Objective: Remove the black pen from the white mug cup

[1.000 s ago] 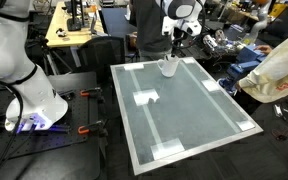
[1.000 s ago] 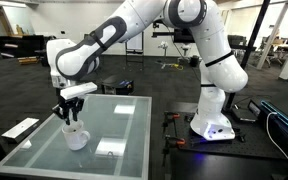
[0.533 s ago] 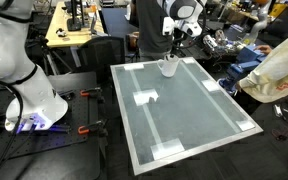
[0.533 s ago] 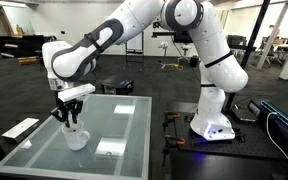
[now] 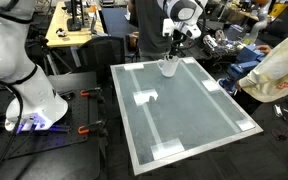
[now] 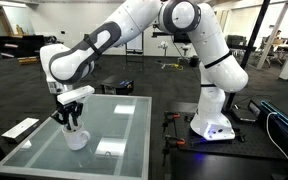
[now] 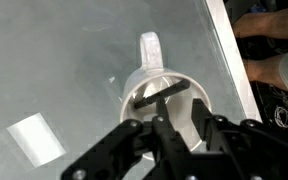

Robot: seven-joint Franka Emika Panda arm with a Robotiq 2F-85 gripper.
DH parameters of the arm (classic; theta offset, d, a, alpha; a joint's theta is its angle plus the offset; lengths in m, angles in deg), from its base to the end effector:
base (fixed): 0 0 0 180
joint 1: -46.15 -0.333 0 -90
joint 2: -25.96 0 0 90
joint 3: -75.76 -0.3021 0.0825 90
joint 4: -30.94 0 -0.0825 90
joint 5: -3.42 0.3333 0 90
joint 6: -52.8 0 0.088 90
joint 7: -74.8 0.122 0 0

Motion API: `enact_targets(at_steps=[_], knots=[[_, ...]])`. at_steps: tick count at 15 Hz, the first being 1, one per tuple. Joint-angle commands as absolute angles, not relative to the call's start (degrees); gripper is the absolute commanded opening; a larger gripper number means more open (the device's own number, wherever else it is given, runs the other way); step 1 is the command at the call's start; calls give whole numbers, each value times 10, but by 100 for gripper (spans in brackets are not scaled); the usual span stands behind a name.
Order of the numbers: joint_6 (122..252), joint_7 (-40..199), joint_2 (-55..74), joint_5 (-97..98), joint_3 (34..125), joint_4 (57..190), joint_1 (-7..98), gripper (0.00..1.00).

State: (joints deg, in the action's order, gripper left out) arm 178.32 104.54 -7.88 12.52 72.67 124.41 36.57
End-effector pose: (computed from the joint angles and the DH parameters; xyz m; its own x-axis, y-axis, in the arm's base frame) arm 0.6202 0.1430 0.2781 0.9175 -0.3820 -0.1111 -0.3937 -0.9119 -0.1156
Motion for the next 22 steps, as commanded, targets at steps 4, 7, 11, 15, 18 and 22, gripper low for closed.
enact_targets(at_steps=[4, 7, 11, 15, 18, 22], knots=[[1747, 1056, -92, 124, 736, 1217, 356, 33], [1741, 1055, -94, 126, 735, 1216, 357, 32], [1731, 1051, -95, 131, 733, 1214, 359, 33], [1720, 1045, -98, 136, 730, 1211, 362, 32], [1717, 1041, -101, 139, 728, 1207, 364, 31], [1712, 1039, -104, 142, 727, 1202, 364, 11]])
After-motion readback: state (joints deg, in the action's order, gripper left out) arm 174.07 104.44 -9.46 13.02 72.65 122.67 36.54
